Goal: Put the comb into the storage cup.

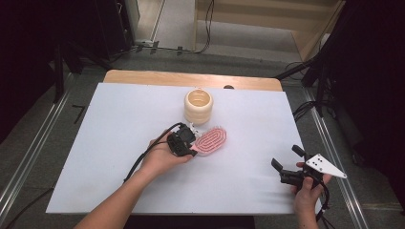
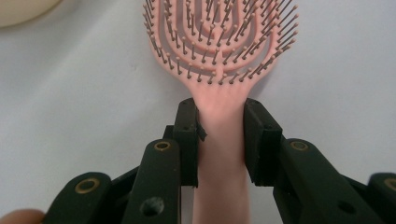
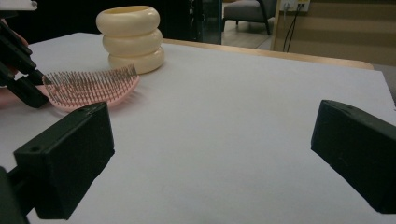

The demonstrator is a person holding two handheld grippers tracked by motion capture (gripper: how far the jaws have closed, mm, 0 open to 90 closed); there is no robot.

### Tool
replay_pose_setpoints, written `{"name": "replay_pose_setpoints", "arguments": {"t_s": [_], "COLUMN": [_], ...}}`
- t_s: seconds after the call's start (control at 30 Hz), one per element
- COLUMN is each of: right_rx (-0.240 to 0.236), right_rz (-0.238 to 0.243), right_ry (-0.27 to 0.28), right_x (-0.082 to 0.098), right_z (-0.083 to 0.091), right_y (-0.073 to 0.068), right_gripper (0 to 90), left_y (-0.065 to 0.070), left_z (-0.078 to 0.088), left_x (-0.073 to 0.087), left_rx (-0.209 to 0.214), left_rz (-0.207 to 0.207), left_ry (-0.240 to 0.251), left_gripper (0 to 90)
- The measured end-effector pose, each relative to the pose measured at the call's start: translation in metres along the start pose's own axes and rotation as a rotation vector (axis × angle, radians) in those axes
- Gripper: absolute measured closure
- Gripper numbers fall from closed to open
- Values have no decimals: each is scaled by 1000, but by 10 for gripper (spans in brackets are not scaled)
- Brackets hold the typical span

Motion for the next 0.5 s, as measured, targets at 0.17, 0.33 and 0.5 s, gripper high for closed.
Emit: {"name": "replay_pose_setpoints", "arguments": {"t_s": [0.17, 0.33, 0.5], "right_rx": [1, 4, 6], "right_rz": [1, 1, 3], "right_ry": [-2, -2, -3], "right_x": [0, 0, 0], "right_z": [0, 0, 0], "right_y": [0, 0, 0], "right_gripper": [0, 0, 0], "left_y": [3, 6, 8], "left_z": [8, 12, 17], "left_x": [-2, -2, 0], "left_rx": [-6, -14, -15], "left_rz": [-21, -37, -34], "left_ry": [47, 88, 116], "left_gripper": [705, 705, 705]}}
Point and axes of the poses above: each handheld gripper's, and its own axes: z roughly backward along the jaws, x roughly out of its underside, y roughly to its right, the point moved 10 cm from there along -z, roughly forward along the jaws, and after that the axes turned 9 degrees about x, right-handed, at the moved point
